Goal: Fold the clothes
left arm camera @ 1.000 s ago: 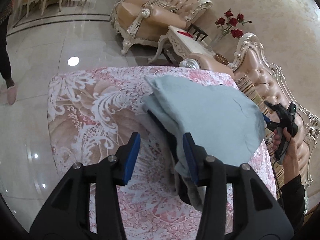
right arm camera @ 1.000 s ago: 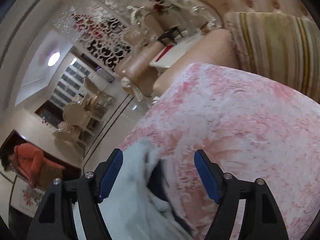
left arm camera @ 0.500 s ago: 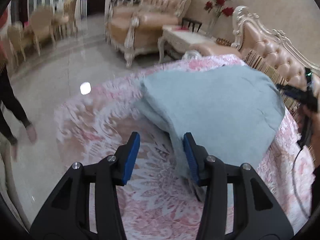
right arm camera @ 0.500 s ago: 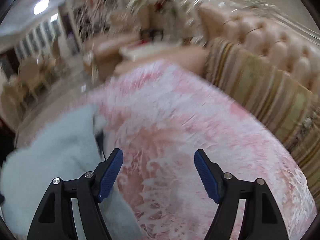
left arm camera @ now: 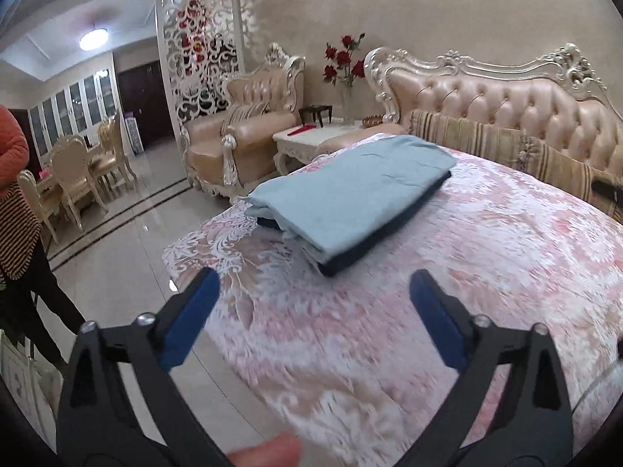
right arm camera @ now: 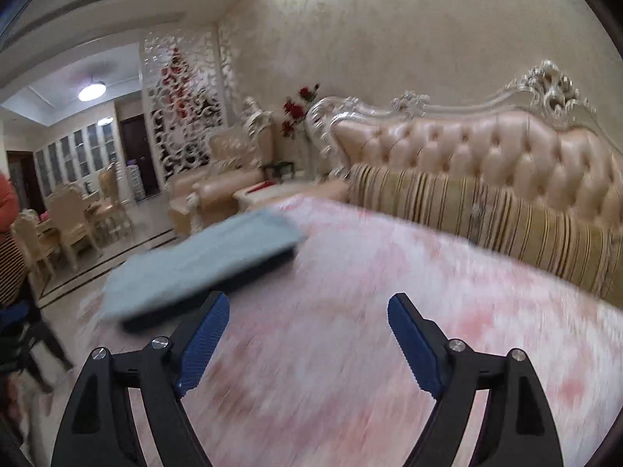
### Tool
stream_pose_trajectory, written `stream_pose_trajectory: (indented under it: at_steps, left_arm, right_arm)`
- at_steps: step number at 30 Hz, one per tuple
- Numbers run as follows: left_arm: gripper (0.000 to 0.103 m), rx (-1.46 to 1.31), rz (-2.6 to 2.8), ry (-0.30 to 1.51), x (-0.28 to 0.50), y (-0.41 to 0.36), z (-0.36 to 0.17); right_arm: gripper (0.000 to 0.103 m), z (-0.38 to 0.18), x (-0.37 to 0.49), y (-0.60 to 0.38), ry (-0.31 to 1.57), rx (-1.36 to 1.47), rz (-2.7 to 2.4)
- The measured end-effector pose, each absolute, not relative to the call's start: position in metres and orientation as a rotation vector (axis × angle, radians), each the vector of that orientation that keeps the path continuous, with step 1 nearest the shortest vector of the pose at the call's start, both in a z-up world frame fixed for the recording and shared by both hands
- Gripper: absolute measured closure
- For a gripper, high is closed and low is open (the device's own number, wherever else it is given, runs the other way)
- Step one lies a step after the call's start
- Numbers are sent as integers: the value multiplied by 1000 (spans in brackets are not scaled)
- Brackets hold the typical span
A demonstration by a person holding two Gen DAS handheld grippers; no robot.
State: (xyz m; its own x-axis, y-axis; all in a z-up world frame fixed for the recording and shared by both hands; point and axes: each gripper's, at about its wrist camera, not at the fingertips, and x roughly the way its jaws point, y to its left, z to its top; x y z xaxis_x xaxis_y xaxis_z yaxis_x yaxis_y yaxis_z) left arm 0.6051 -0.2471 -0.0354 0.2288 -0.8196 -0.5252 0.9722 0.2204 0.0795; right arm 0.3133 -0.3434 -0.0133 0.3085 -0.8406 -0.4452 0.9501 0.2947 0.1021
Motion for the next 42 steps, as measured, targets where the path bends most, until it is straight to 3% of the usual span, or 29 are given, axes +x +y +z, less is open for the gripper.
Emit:
stream_pose_trajectory:
  at_steps: [10,42]
  left_arm:
    - [1,424,-1285,381,565,-200,-29]
    - [1,371,-1328,432,583,-225,-22]
  right_arm:
    - [18,-32,344,-223,376,386,-1201]
    - [18,-4,386,-319,431,272,-1042]
